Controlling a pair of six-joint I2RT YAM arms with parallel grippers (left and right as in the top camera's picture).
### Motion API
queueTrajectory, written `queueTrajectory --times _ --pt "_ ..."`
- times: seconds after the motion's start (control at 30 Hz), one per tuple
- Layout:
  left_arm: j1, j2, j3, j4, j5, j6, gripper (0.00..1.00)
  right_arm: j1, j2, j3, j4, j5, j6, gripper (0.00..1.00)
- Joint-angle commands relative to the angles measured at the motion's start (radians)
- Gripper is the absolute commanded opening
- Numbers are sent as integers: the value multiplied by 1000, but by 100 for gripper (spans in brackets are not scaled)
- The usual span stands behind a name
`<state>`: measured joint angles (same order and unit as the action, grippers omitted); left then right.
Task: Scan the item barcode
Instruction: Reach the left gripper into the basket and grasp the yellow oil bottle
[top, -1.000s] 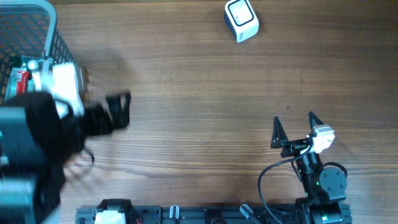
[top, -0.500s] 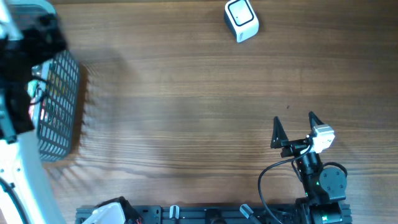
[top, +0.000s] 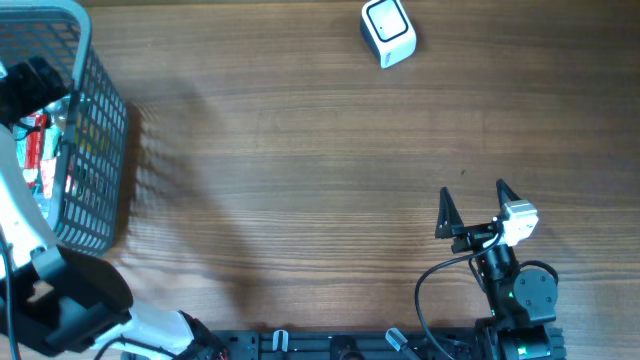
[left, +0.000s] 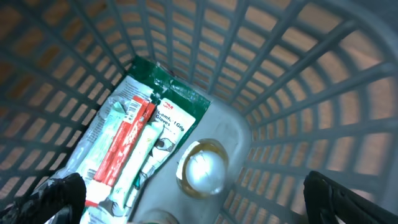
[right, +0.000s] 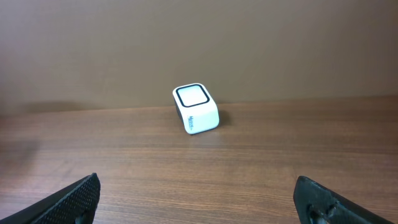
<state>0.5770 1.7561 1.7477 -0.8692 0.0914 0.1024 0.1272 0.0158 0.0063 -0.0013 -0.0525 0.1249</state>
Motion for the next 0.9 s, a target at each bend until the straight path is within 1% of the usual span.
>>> queueTrajectory --times 0.0,0.03,0.07,0.1,0.17,0.3,0.4,0.47,0.53,0.6,0.63,0.67,0.73,0.87 --pt "2 61 13 5 82 105 97 -4 -2 -1 2 -9 -18 100" --pt "2 81 13 5 85 105 98 -4 -2 -1 2 -9 -18 100" --pt "2 95 13 6 84 109 96 -4 -2 -1 2 -9 -18 100" --pt "2 113 13 5 86 135 90 -4 -2 -1 2 -9 -18 100" --pt "2 145 12 6 102 160 84 -4 -2 -1 2 -9 -18 100" --pt "2 214 12 6 103 183 78 -4 -2 -1 2 -9 -18 100" --pt "2 255 12 14 103 182 79 -4 -2 -1 2 -9 -18 100" --pt "2 272 12 22 103 182 74 -4 -2 -1 2 -9 -18 100" --pt "2 286 12 26 103 182 65 -4 -2 -1 2 -9 -18 100" --pt "2 290 11 27 103 182 41 -4 -2 -1 2 -9 -18 100" --pt "2 290 11 30 103 182 34 -4 -2 -1 2 -9 -18 100" --pt "2 290 11 36 103 182 32 -4 -2 -1 2 -9 -18 100" --pt "2 290 11 40 103 182 19 -4 -2 -1 2 -9 -18 100" --pt "2 282 13 44 103 173 15 -4 -2 -1 2 -9 -18 100"
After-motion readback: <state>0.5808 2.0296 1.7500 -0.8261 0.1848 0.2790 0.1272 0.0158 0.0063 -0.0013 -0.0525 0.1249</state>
